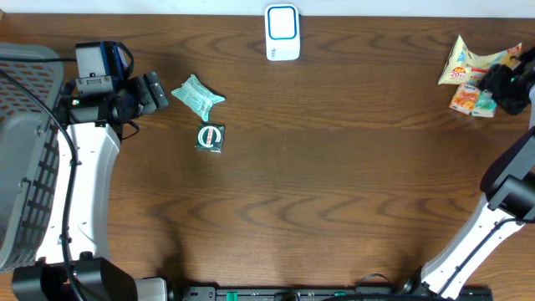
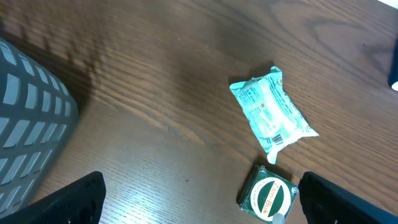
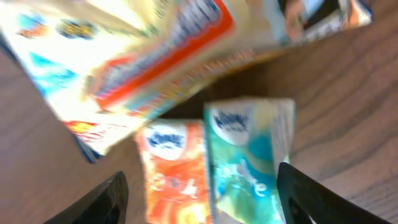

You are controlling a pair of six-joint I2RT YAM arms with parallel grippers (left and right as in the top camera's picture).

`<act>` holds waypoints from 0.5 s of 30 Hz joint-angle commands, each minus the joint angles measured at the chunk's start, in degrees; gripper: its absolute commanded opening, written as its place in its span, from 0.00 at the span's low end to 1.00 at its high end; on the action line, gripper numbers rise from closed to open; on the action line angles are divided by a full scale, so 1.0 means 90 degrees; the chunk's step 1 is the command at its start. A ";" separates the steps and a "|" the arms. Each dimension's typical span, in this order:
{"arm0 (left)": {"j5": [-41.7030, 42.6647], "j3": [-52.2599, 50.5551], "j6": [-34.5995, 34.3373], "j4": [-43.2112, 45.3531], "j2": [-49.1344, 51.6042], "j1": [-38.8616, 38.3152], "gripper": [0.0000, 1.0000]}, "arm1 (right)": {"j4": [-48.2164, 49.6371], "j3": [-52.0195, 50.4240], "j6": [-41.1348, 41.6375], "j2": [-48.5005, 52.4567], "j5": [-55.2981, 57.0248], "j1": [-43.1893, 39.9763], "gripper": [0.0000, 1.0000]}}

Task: Scan the item barcode
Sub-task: 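Carry the green pack to the right edge beside the orange pack, release, then move the right gripper back toward the tin and pouch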

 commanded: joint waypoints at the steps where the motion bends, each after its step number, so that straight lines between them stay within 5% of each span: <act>1: -0.0041 -0.0032 -0.0053 -0.0017 0.0036 0.0022 0.98 | -0.0019 0.0253 0.0066 -0.0605 -0.0250 0.0102 0.72; 15: -0.0041 -0.0032 -0.0053 -0.0017 0.0036 0.0022 0.98 | 0.0211 0.0243 0.0070 -0.1241 -0.4697 0.1253 0.84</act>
